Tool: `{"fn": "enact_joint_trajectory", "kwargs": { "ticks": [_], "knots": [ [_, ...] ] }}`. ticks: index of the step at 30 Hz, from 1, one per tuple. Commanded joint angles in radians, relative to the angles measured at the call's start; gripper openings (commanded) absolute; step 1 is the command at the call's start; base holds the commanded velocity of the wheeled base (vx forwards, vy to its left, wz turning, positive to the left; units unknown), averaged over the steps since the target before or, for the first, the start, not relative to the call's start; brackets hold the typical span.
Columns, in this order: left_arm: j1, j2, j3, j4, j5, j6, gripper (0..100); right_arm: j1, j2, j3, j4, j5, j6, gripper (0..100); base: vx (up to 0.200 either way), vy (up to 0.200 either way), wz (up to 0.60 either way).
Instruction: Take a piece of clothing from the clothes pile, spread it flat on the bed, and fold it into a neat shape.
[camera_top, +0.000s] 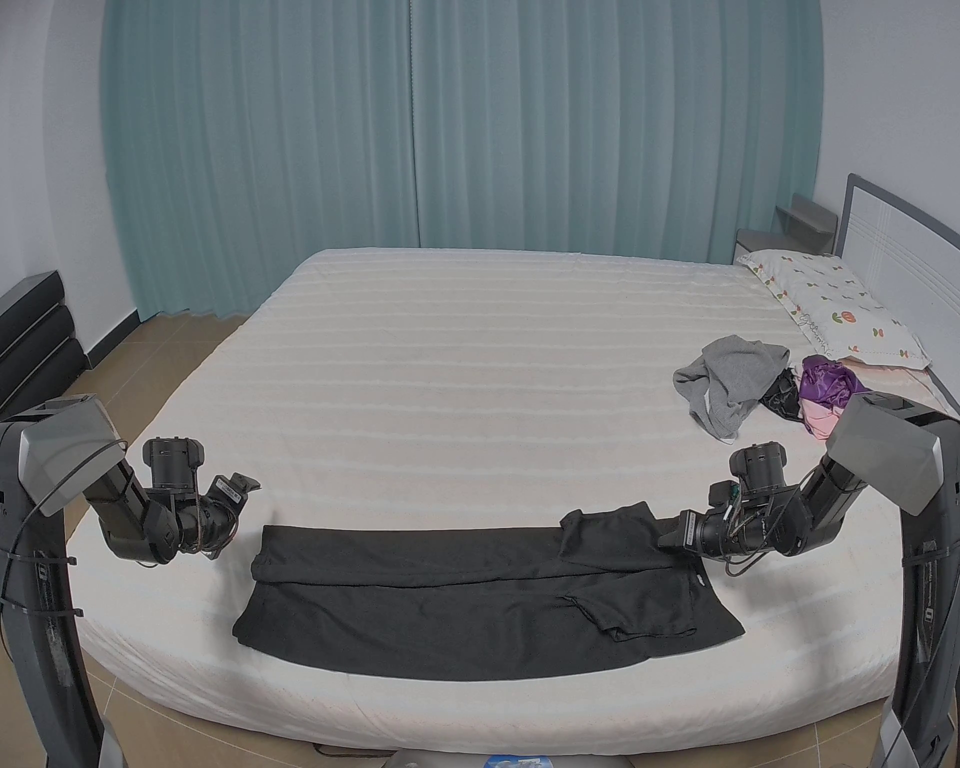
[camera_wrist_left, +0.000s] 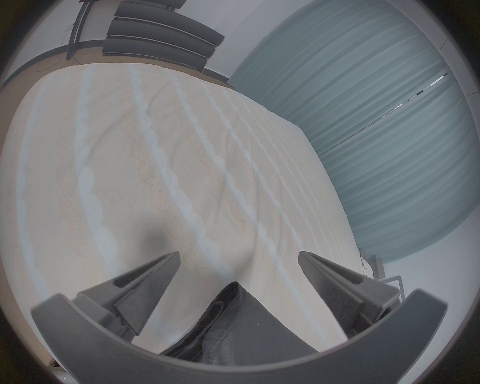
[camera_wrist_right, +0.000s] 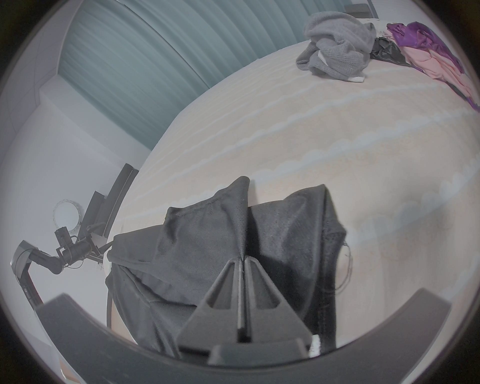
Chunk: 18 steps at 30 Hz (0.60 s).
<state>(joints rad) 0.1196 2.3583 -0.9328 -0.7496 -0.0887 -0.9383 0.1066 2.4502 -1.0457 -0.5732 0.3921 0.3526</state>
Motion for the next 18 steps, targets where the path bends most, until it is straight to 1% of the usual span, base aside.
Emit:
{"fn": "enact_joint_trajectory", "kwargs": {
  "ticks": [1,8,12,18],
  "knots": [
    [0.0,-0.001,0.002,-0.001,0.0,0.0,100,-0.015,-0.04,0.027,-0.001,0.005,0.0,0,0.0,0.0,0.0],
    [0.002,-0.004,0.0,-0.001,0.0,-0.002,100,-0.027,-0.099,0.079,-0.001,0.025,0.006,0,0.0,0.0,0.0],
    [0.002,-0.005,0.0,0.001,0.0,-0.004,100,-0.027,-0.126,0.125,-0.002,0.048,0.0,0,0.0,0.0,0.0],
    [0.002,-0.007,0.0,0.003,0.0,-0.004,100,-0.028,-0.122,0.147,-0.002,0.05,-0.001,0,0.0,0.0,0.0]
  ]
}}
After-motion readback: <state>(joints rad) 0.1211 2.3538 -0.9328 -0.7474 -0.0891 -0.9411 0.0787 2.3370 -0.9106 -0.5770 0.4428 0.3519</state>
